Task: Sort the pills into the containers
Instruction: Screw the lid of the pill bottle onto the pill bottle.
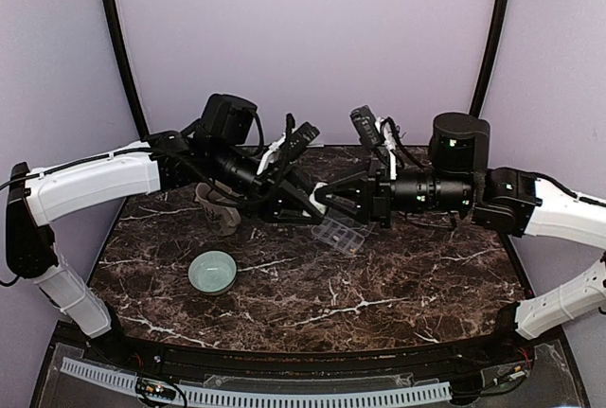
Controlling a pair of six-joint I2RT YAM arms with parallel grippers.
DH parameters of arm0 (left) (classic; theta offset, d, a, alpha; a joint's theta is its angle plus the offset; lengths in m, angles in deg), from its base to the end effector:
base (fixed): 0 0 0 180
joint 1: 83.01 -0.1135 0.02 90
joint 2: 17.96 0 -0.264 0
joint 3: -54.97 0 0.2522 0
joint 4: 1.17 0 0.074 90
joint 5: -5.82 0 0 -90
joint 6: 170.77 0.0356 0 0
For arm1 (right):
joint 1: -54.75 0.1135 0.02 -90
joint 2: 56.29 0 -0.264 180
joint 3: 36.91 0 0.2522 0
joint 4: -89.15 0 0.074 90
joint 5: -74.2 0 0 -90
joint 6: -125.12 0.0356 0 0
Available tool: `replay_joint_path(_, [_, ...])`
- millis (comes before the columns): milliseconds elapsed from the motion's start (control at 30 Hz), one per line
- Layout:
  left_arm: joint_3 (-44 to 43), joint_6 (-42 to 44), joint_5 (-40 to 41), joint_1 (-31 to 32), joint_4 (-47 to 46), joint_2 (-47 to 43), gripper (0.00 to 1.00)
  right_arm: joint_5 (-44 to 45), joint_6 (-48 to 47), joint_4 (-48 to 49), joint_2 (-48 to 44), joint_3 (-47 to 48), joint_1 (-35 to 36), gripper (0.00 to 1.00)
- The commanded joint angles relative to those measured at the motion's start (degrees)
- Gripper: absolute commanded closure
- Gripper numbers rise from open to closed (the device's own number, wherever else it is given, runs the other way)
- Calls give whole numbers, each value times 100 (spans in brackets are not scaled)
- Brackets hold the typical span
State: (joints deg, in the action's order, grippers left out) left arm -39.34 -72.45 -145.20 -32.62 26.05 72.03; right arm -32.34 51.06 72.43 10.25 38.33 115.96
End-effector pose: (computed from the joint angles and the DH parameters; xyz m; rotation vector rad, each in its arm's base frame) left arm 0.2027 -0.2937 0.3610 1.5894 1.3009 -1.5076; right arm 0.1218 0.2426 0.3787 -0.9304 1.6224 1.2162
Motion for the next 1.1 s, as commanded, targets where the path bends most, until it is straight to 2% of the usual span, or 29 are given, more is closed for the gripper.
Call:
replay_joint_path(0, [-160,27,-168,-29,17,-40,100,-174,57,276,98,119,-48,70])
replay_joint_path(100, [-156,39,-161,-29,27,-43,100,-200,78,292,113,128,-61,83])
replay_joint_path(233, [-123,56,-67,-29,-6,-57,100,-233,133,292,113,145,-74,95])
replay_joint_path(467, [-14,-100,698,15,-385,-162,100,-94,405,251,268,228,-74,98])
replay_joint_path(567, [108,-168,1485,118,-696,-271,100,236,589,68,454,405,-67,98])
replay_joint_path(800, [646,-154,4509,673,-1848,-565,100,1777,963,-556,938,949,53,100])
replay_joint_path(933, [827,-190,5789,916,-2378,-593,100,2563,1110,-819,1263,1259,160,100])
replay_joint_path(1067, [917,-228,6548,1051,-2723,-550,100,3187,1209,-1006,1637,1552,277,100])
